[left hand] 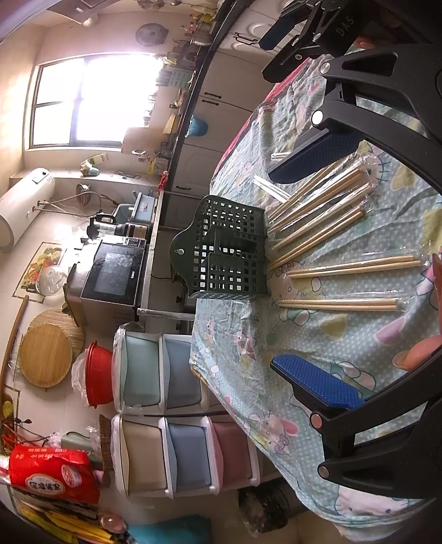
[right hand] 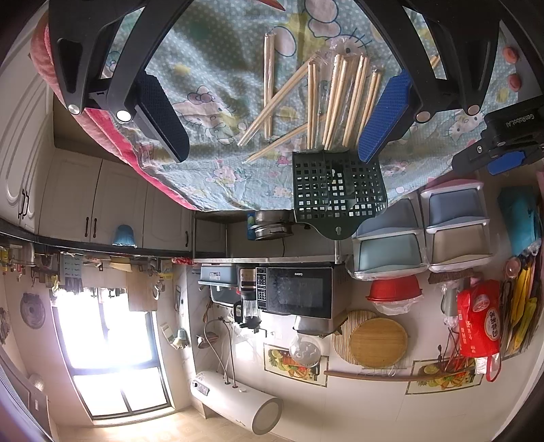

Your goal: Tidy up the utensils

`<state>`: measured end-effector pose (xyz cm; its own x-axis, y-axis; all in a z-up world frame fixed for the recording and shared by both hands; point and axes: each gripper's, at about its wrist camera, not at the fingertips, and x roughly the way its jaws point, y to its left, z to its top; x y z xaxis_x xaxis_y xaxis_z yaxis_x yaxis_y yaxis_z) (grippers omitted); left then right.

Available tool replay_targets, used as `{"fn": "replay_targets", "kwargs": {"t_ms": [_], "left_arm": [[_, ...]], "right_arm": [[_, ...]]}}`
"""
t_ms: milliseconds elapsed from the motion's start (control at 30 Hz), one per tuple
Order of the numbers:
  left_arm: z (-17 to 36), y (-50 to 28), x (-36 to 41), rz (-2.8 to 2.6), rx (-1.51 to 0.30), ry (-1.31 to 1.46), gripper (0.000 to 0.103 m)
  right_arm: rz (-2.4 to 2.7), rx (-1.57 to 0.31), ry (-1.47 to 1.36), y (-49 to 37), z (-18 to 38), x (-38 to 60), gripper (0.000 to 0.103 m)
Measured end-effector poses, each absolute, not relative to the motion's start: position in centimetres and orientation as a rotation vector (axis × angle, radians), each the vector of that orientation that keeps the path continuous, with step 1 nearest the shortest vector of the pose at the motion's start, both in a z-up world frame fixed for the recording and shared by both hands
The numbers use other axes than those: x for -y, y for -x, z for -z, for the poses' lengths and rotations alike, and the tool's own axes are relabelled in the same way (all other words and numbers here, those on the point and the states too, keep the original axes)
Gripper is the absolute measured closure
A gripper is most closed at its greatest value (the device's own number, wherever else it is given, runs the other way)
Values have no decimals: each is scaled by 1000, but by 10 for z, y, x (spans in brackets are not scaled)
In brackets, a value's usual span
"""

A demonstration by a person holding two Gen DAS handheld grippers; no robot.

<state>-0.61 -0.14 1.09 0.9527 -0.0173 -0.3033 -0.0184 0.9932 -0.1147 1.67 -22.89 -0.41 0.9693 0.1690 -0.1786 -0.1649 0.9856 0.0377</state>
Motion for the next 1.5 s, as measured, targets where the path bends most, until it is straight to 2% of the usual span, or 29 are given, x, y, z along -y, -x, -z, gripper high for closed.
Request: {"fn": "replay_targets", "kwargs": {"t_ms": [333, 800, 1100, 1500], "left_arm": [[-7, -2, 1, 11, -329, 122, 10], [-6, -26, -41, -78, -399, 189, 10], [-25, -49, -65, -110, -419, 197, 10], [-20, -113, -53, -63, -596, 52, 10]], "right_arm": [[-179, -198, -15, -20, 6, 228, 6], [-313, -259, 67, -40, -14, 203, 6], [-406, -362, 9, -83, -42, 200, 6], [-425, -562, 28, -156, -42, 187, 6]]}}
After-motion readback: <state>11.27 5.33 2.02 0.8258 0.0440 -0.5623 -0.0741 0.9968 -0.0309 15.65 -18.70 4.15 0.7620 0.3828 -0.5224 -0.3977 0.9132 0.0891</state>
